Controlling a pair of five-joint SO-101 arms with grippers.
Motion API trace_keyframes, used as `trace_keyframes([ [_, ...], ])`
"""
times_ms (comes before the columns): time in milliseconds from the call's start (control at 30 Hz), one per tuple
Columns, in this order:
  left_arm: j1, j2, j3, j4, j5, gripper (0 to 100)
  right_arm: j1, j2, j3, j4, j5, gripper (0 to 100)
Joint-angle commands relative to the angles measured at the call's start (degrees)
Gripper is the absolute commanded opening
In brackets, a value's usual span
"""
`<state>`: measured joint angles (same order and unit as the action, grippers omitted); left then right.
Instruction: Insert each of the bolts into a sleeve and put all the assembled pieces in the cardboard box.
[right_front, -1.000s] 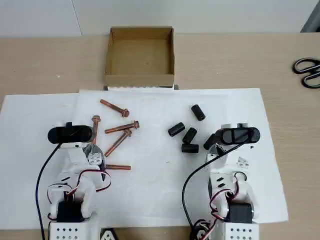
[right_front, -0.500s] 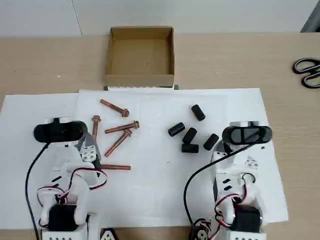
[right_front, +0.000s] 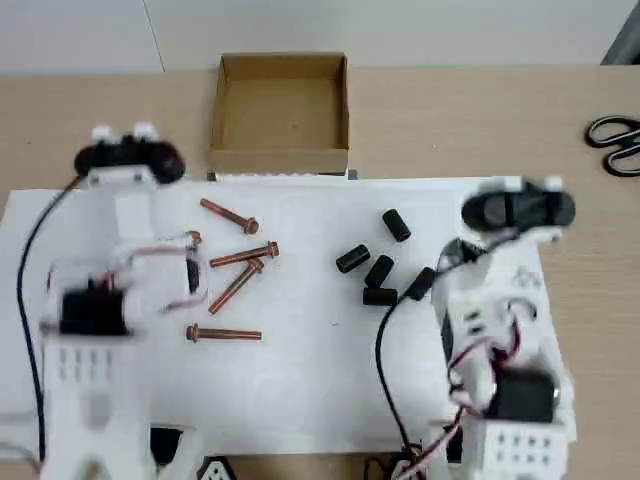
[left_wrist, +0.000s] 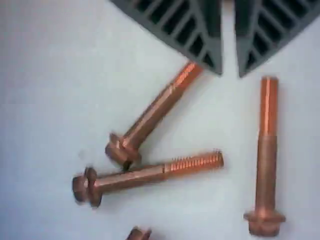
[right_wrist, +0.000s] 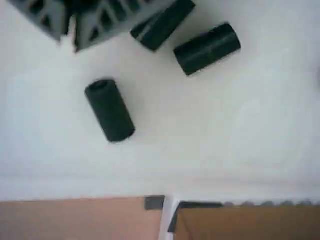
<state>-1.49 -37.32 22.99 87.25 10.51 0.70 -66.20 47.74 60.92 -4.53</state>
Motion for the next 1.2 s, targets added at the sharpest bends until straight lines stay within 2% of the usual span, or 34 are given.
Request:
trace_keyframes([
  [0, 0.26, 10.29, -12.53, 5.98, -0.18, 1, -0.04, 10.07, -11.69, 3.21, 0.00, 0.4],
  [100, -0.09, 16.88, -16.31, 6.42, -0.62, 1, 0.31, 16.40, -17.23, 7.52, 0.09, 0.4],
  [167, -0.26, 20.04, -16.40, 4.40, -1.76, 1, 0.40, 20.35, -19.78, 11.03, 0.09, 0.4],
  [267, -0.44, 24.79, -16.31, 0.26, -7.82, 1, 0.40, 25.98, -23.38, 16.48, 0.35, 0.4],
  [367, -1.41, 28.31, -16.31, -3.16, -8.18, 1, 0.57, 31.60, -25.58, 19.38, 0.53, 0.7],
  [633, -1.58, 39.03, -15.25, -8.18, -7.91, 1, -1.80, 46.64, -34.29, 21.49, 22.86, 0.9],
  [733, -1.58, 42.11, -15.25, -10.11, -7.82, 1, -2.59, 51.38, -36.84, 21.58, 23.56, 4.2],
  [867, -1.67, 44.40, -15.16, -12.13, -7.12, 1, -2.68, 56.48, -38.59, 21.76, 18.11, 5.9],
  [1067, -3.25, 44.92, -13.49, -15.65, -2.81, 1, -2.86, 59.38, -41.05, 23.69, 1.14, 6.1],
  [1167, -4.22, 45.01, -11.12, -17.58, -1.93, 1, -2.77, 60.09, -40.97, 24.31, -4.04, 5.9],
])
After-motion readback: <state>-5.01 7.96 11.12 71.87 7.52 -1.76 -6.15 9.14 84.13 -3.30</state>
